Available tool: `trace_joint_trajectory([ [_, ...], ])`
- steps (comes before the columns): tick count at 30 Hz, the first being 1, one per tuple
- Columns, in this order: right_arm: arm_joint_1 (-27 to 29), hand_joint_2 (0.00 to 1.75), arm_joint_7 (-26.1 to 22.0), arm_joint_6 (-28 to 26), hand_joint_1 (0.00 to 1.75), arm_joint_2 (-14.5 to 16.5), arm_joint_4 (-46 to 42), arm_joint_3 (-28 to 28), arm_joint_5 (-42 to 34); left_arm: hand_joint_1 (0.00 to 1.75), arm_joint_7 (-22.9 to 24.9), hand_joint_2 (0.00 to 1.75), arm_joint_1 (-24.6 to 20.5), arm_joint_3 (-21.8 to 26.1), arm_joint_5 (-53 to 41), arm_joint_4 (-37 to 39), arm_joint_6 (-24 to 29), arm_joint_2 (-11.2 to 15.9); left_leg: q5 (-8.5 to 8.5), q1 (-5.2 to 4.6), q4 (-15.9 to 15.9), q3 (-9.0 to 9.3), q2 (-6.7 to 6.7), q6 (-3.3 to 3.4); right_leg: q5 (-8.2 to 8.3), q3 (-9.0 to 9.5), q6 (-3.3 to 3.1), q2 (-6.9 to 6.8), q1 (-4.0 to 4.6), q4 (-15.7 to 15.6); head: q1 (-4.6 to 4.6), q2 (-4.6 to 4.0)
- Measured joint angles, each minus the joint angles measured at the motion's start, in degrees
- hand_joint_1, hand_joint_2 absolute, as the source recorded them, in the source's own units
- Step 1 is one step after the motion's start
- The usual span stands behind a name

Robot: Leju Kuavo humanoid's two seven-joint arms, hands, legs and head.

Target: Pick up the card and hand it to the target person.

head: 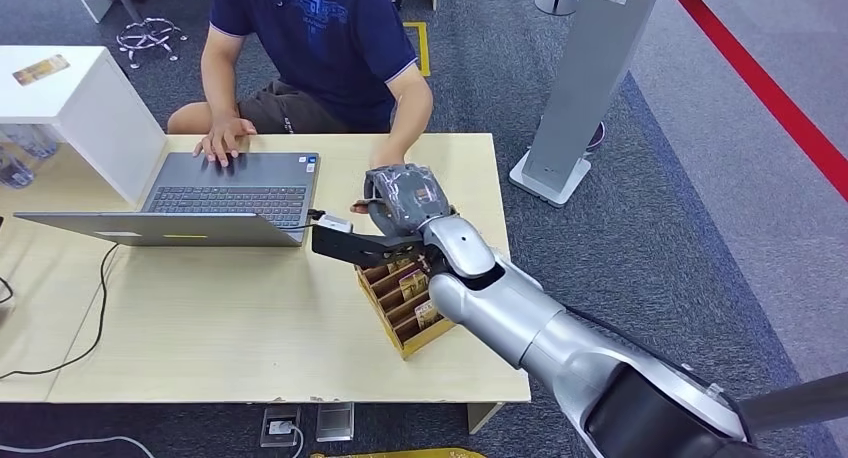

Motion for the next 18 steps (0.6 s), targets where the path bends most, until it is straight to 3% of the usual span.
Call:
trace_joint_trajectory([
  [1, -0.20, 1.75, 0.03, -0.01, 0.00, 0.54, 1.04, 0.24, 0.01, 0.00, 0.02, 0.00, 0.01, 0.00, 0.06, 0.00, -0.01, 0.01, 0.00, 0.00, 0.00, 0.00, 0.00, 0.00, 0.00, -0.01, 0.00, 0.00, 0.00, 0.00, 0.00, 0.01],
  [9, -1.18, 1.75, 0.38, -0.94, 0.00, 2.73, 6.11, 1.72, 0.33, 0.00, -0.07, 0.00, 0.12, 0.00, 0.32, 0.04, -0.32, 0.05, 0.00, 0.00, 0.01, 0.01, 0.01, 0.00, 0.01, -0.02, -0.01, 0.01, 0.00, -0.01, -0.04, 0.00],
  [18, -1.63, 1.75, 0.71, -4.40, 0.00, 1.38, 2.08, 1.01, -1.49, 0.00, -0.46, 0.00, 0.28, 0.00, 1.46, 0.04, -0.52, 0.05, 0.00, 0.00, 0.02, 0.01, 0.05, 0.00, 0.02, -0.06, -0.02, 0.03, 0.00, -0.01, -0.02, 0.00],
])
